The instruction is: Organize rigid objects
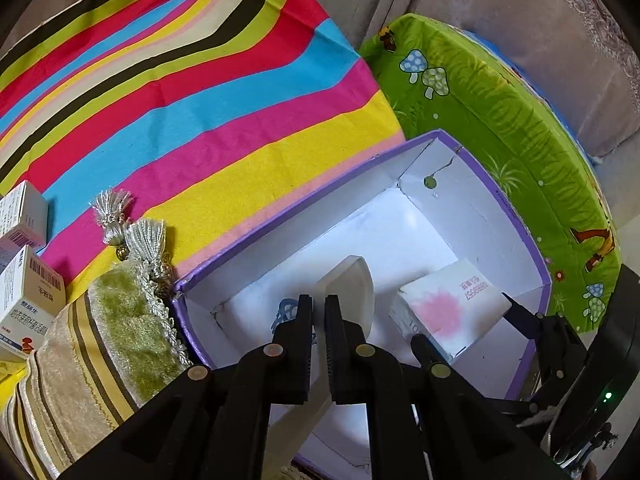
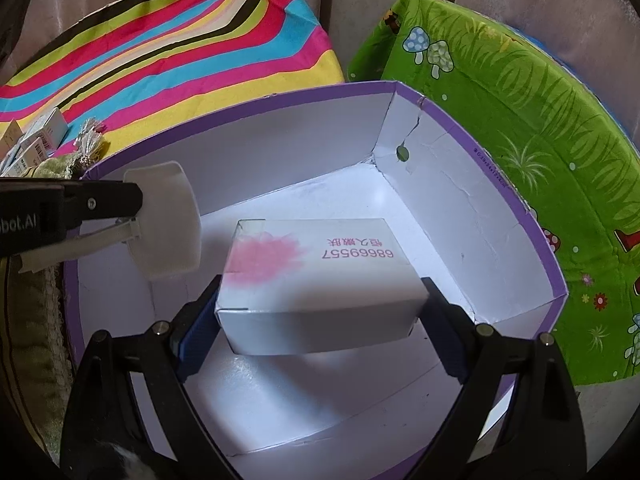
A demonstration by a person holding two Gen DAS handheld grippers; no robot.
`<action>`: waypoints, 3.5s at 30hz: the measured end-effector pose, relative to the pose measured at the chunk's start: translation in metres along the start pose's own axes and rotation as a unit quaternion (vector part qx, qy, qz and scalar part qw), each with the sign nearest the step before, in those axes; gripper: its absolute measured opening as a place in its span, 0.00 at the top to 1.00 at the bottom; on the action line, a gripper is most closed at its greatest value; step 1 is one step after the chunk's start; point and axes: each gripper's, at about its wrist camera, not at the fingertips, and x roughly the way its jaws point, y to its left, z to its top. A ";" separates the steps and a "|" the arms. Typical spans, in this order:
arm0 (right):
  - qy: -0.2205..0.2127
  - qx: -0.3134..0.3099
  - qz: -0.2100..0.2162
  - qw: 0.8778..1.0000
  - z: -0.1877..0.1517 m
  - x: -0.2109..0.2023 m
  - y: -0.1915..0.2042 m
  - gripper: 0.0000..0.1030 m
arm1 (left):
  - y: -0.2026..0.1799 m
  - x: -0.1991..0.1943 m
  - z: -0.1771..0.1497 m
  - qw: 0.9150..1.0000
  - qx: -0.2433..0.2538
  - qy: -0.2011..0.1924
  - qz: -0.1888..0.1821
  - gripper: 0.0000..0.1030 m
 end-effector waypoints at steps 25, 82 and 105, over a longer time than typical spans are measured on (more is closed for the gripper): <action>0.006 0.003 0.003 1.000 -0.001 0.005 0.003 0.09 | 0.039 -0.079 -0.027 0.994 -0.035 -0.100 0.015 0.40; -0.058 -0.139 0.127 0.981 0.041 -0.072 0.185 0.04 | 0.315 -0.200 -0.182 0.947 -0.257 -0.126 0.145 0.23; -0.035 -0.206 0.142 0.968 0.071 -0.047 0.262 0.04 | 0.317 -0.196 -0.185 0.948 -0.257 -0.131 0.131 0.49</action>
